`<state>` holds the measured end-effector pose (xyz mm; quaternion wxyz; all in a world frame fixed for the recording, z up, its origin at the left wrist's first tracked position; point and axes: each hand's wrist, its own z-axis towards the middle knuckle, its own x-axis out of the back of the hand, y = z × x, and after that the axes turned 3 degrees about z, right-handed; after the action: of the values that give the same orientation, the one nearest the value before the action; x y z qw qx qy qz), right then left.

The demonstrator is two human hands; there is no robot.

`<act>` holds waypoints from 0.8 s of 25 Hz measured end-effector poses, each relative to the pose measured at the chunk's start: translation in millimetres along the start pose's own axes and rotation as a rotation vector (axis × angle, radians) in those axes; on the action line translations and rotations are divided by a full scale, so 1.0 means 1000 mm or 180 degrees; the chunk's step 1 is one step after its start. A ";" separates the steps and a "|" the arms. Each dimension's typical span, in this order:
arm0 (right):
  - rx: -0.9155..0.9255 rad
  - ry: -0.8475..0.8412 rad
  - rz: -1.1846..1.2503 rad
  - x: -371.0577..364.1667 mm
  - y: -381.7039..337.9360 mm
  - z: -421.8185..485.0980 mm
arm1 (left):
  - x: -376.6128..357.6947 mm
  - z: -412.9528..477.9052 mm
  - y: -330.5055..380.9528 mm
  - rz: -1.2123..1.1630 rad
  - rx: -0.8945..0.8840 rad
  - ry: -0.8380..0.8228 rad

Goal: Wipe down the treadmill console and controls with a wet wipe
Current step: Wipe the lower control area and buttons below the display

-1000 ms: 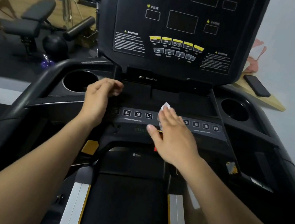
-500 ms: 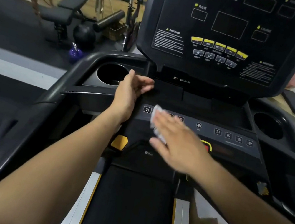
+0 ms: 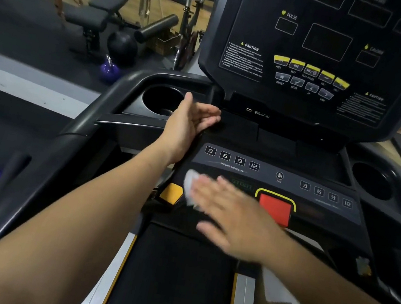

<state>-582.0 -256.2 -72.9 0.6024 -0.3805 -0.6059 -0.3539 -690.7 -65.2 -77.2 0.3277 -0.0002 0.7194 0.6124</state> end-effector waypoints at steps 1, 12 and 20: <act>-0.0247 0.0029 0.0032 0.008 0.014 0.007 | -0.001 -0.002 0.001 0.0021 0.0020 -0.0011; 0.0200 0.0048 0.0172 0.002 -0.044 0.043 | 0.061 -0.087 -0.012 0.0317 -0.0281 0.0841; -0.1138 0.0216 0.0091 0.022 0.011 0.067 | 0.060 -0.082 -0.007 0.0462 -0.0161 0.1141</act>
<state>-602.8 -191.0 -53.1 0.5502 -0.4779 -0.5073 -0.4601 -773.3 -115.0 -108.6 0.1491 -0.0656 0.7488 0.6425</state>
